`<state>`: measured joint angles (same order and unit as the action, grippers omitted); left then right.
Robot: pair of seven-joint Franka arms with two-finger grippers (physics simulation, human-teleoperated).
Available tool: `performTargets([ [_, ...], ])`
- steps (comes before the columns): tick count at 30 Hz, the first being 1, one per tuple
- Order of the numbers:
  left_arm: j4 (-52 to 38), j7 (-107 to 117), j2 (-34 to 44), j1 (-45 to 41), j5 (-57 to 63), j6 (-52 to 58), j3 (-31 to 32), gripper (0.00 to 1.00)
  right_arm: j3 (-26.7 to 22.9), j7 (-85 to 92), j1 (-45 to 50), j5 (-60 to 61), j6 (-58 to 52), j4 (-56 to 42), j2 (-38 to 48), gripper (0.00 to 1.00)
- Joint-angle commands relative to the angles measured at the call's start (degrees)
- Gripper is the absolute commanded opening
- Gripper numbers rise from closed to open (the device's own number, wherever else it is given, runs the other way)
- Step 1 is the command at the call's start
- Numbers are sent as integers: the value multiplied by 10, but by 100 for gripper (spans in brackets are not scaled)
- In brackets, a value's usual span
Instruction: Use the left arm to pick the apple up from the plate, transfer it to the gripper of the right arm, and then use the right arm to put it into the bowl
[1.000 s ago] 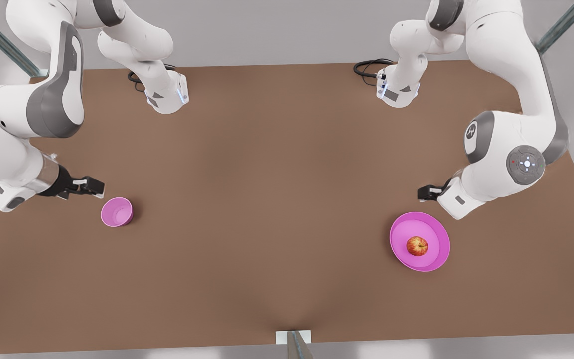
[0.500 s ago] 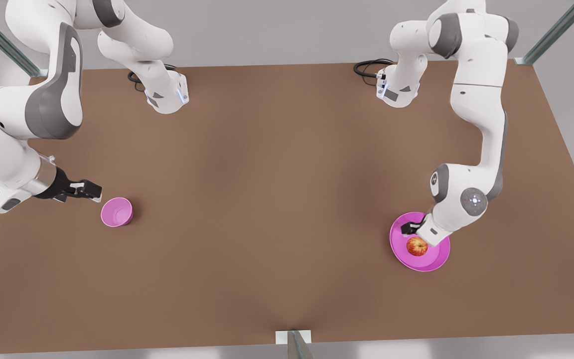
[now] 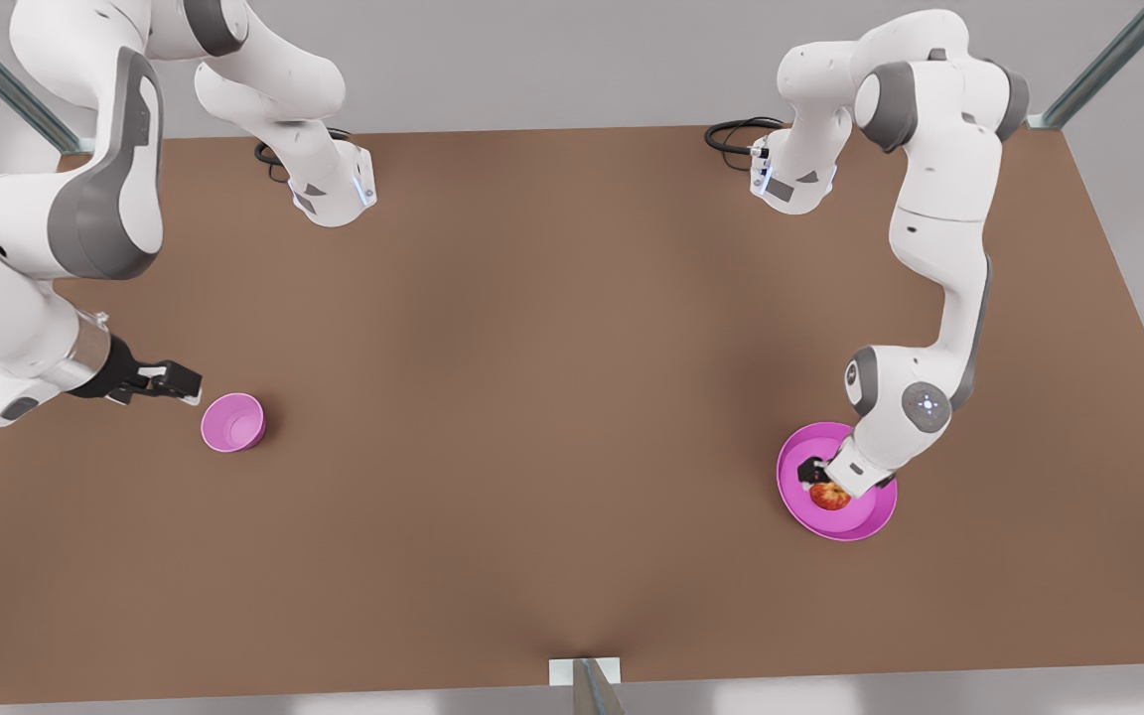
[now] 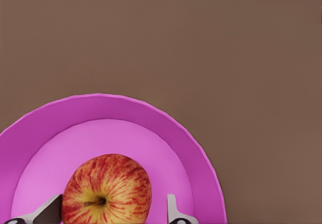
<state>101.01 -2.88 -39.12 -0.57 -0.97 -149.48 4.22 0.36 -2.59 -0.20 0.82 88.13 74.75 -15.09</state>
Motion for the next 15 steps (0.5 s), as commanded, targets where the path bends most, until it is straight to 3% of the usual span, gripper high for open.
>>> performTargets([
  [1, -5, -34, -4, 0, 2, -33, 0, 100, 0, -5, -1, 2, 0, 0, 1, 100],
  [15, 9, -33, -20, 5, 2, -57, -1, 99, 0, 0, -3, 2, 1, 0, 0, 100],
])
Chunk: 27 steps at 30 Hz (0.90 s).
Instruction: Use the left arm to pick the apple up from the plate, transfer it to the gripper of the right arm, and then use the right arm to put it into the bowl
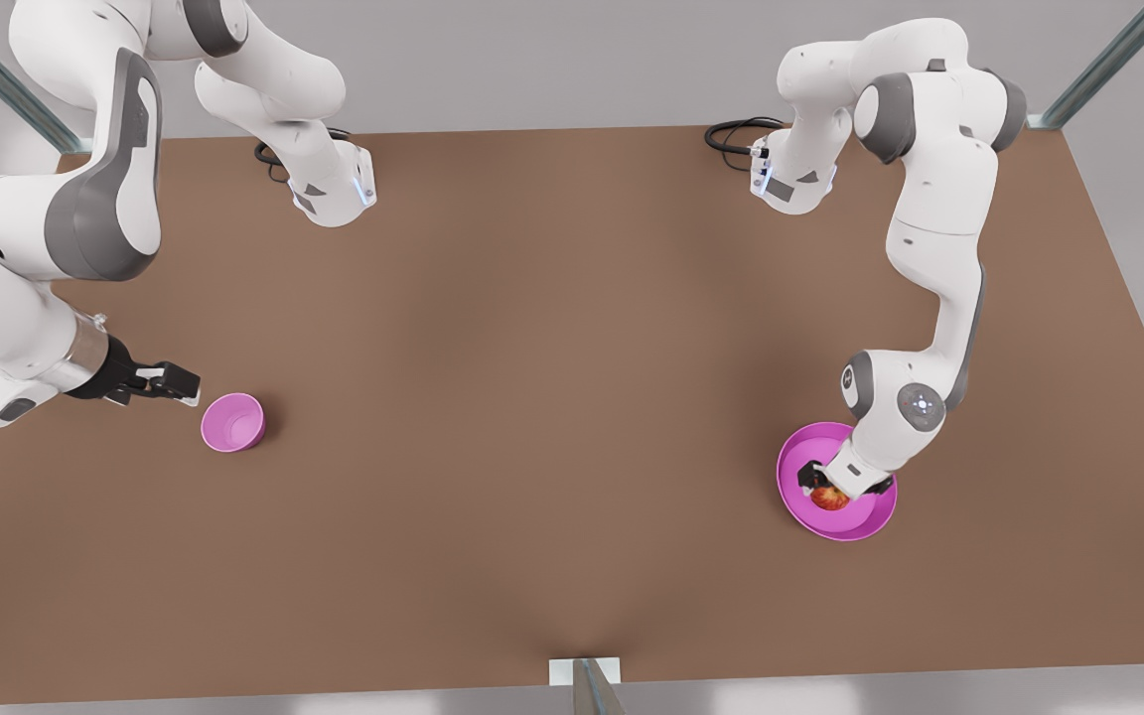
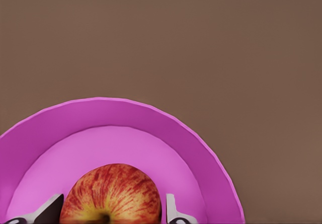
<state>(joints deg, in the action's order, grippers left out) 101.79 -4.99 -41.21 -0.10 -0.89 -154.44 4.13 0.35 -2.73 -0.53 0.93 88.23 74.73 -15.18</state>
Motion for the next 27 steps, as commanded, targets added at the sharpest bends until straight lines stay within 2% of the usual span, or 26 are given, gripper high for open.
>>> performTargets([
  [1, 1, -12, 0, 0, 0, -7, 0, 97, 0, 3, 0, 0, 0, 0, 1, 100],
  [6, 10, -12, 1, -1, 1, -7, 0, 94, 0, 3, 0, 0, 0, 0, 1, 100],
  [8, 10, -12, 1, -1, 0, -7, 0, 83, 0, 4, 0, 0, 0, 0, 1, 100],
  [10, 10, -13, 1, -1, 1, -7, 0, 77, 0, 4, 0, 0, 0, 0, 1, 100],
  [16, 8, -13, 10, -2, 1, -6, 1, 74, 0, 5, -2, 0, 0, 0, 1, 100],
  [19, 8, -31, 50, 0, -3, 5, 21, 74, 0, 6, -1, 1, 0, 0, 1, 100],
  [22, 6, -32, 74, 115, -61, 41, 196, 74, 0, 7, -2, 1, 0, 0, 1, 100],
  [23, 5, -37, 67, 175, -66, 41, 296, 74, 0, 7, -3, 0, 0, 0, 0, 100],
  [25, -7, -150, 37, 225, -140, 43, 395, 76, 0, 7, -2, 1, 0, 0, 0, 100],
  [27, -86, -288, -16, 222, -214, 107, 439, 76, 0, 7, -1, 1, 0, 0, 0, 100],
])
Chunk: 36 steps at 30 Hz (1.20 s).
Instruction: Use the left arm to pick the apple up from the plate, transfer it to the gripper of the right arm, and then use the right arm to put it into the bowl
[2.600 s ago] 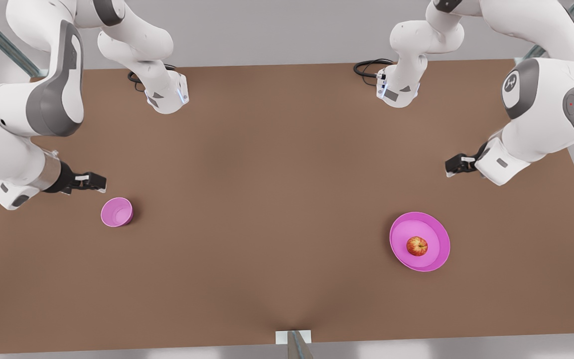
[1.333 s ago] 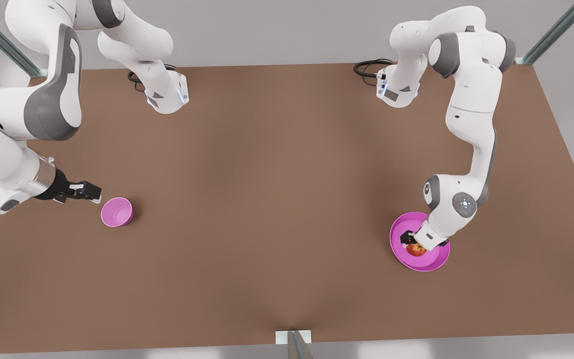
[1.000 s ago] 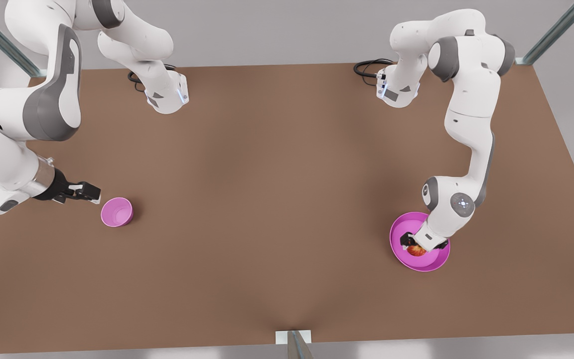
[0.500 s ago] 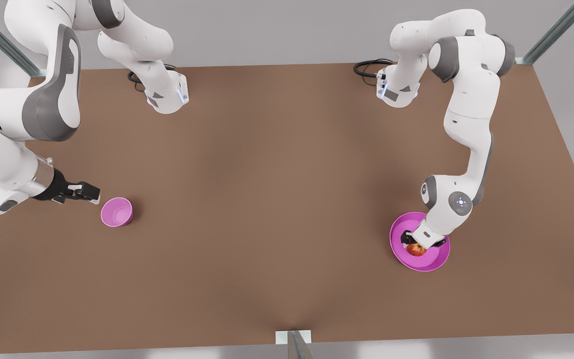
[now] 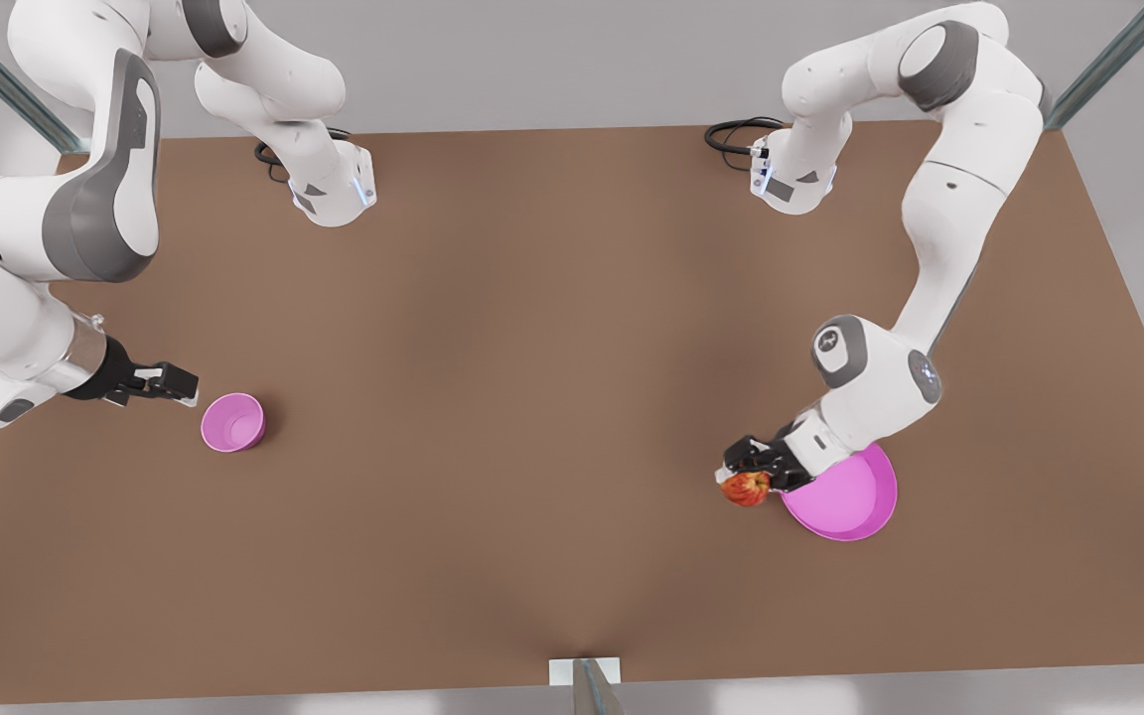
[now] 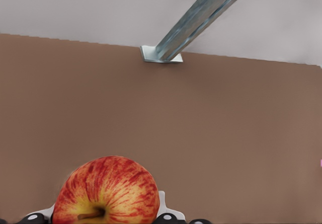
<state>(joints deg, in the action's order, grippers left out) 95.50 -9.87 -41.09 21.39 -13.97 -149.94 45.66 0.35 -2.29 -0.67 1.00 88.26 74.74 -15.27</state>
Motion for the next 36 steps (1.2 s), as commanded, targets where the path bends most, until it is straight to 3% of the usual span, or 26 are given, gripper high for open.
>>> performTargets([
  [1, -55, -318, -34, -1, -137, 90, 36, 76, 0, 2, 2, 1, 0, 0, 1, 100],
  [5, -144, -586, -101, -60, -345, 133, 46, 76, 5, -3, 8, 5, 0, 0, 1, 100],
  [7, -150, -705, -102, -83, -459, 167, 46, 76, 5, -8, 1, 91, 0, 0, -1, 100],
  [11, -188, -845, -121, -145, -528, 197, 46, 76, 6, -8, 5, 284, 41, 1, -63, 100],
  [17, -210, -1005, -159, -191, -579, 193, 43, 73, 11, 48, 41, 482, 119, 28, -150, 100],
  [21, -334, -1052, -225, -290, -594, 155, 23, 73, 35, 186, 42, 690, 209, 185, -123, 100],
  [24, -361, -1066, -243, -312, -597, 133, 22, 73, 66, 317, 30, 807, 241, 283, -104, 100],
  [28, -367, -1079, -251, -326, -605, 110, 22, 73, 66, 413, 24, 897, 243, 325, -109, 100],
  [36, -367, -1111, -265, -333, -633, 109, 22, 75, 90, 579, 40, 996, 219, 296, -161, 100],
])
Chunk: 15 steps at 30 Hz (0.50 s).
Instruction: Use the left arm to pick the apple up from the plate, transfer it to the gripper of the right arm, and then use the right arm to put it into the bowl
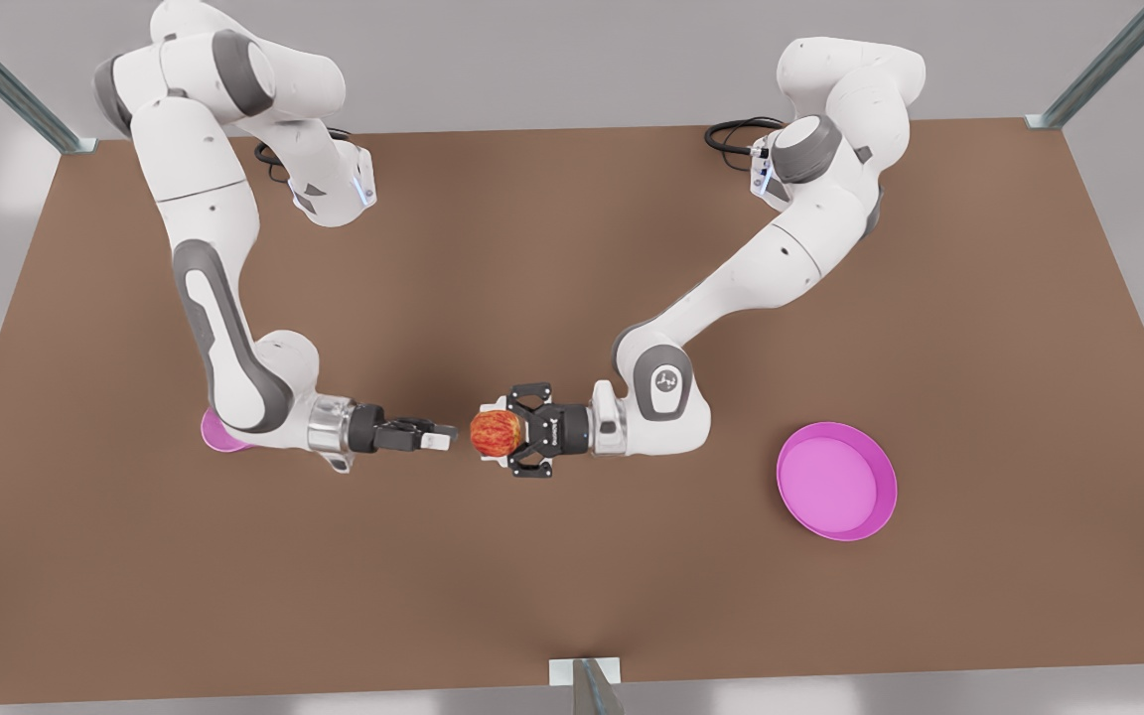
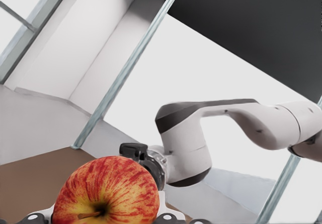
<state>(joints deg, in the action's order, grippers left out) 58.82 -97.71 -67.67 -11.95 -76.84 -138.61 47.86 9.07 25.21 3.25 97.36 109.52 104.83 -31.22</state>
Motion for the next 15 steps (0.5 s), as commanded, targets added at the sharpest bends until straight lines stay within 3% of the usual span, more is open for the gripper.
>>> performTargets([
  [1, 0, -232, 2, 0, -4, -4, 0, 75, 3, 305, 7, 49, 7, -6, -2, 100],
  [15, 0, -243, -11, -1, -4, -3, 0, 77, 9, 295, 25, 68, 11, -25, -2, 100],
])
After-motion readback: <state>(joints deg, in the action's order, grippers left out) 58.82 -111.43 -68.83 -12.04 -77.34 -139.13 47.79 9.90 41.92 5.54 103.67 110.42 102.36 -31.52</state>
